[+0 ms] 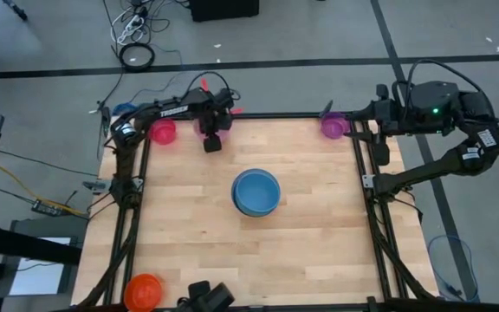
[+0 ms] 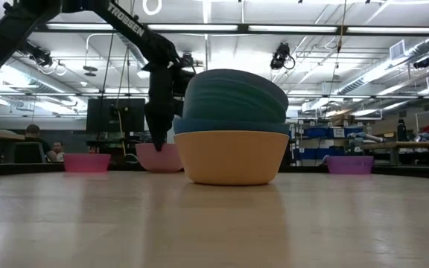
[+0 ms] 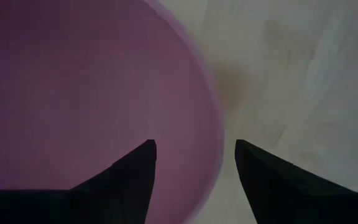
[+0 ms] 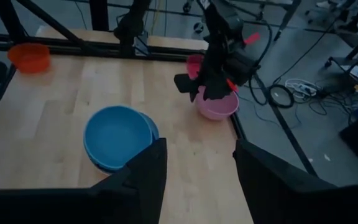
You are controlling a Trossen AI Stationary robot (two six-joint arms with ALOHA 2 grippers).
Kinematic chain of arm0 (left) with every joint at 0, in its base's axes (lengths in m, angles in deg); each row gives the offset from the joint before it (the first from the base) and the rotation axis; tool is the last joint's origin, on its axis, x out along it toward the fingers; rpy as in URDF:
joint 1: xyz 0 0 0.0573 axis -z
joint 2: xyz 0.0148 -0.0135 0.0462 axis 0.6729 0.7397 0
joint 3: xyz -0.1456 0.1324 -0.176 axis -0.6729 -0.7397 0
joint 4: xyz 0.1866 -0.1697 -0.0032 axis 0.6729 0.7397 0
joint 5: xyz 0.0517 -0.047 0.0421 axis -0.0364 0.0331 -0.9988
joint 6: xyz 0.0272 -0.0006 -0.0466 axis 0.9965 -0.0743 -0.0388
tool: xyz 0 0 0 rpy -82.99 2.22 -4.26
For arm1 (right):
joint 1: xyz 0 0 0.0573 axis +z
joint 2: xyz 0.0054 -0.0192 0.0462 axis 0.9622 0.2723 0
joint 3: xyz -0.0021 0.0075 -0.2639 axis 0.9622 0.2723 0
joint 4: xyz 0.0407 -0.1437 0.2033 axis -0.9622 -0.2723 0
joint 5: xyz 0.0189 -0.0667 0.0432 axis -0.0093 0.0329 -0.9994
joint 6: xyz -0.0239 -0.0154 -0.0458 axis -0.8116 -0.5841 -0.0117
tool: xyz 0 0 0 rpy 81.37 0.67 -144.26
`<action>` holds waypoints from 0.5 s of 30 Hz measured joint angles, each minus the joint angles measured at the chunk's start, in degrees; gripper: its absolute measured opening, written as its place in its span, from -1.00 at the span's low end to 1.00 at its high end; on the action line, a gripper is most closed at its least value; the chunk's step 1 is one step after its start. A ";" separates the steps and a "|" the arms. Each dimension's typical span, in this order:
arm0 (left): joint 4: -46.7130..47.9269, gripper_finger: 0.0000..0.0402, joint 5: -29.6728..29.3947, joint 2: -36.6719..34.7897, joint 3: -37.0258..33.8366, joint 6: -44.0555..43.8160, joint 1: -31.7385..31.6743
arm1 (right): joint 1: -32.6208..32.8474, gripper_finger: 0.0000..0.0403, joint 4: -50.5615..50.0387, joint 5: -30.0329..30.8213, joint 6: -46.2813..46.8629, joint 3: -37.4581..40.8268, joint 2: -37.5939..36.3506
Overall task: Nest bowls inside each other
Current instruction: Stack the pink bowl on top of the blue bowl
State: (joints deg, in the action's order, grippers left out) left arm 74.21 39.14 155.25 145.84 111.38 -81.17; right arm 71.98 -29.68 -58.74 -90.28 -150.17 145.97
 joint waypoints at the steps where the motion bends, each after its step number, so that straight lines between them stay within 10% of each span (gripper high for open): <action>1: 0.04 0.12 -0.05 0.64 -0.01 -0.02 0.02 | 0.00 -0.13 0.02 0.00 0.00 0.00 0.02; 15: -0.24 -0.95 -3.43 2.43 0.08 1.84 2.99 | -0.02 -0.15 0.44 1.12 0.55 0.00 0.09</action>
State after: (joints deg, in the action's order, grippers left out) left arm 73.98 35.71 157.68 145.92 113.22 -78.18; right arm 71.96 -29.24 -57.62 -89.74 -150.17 146.05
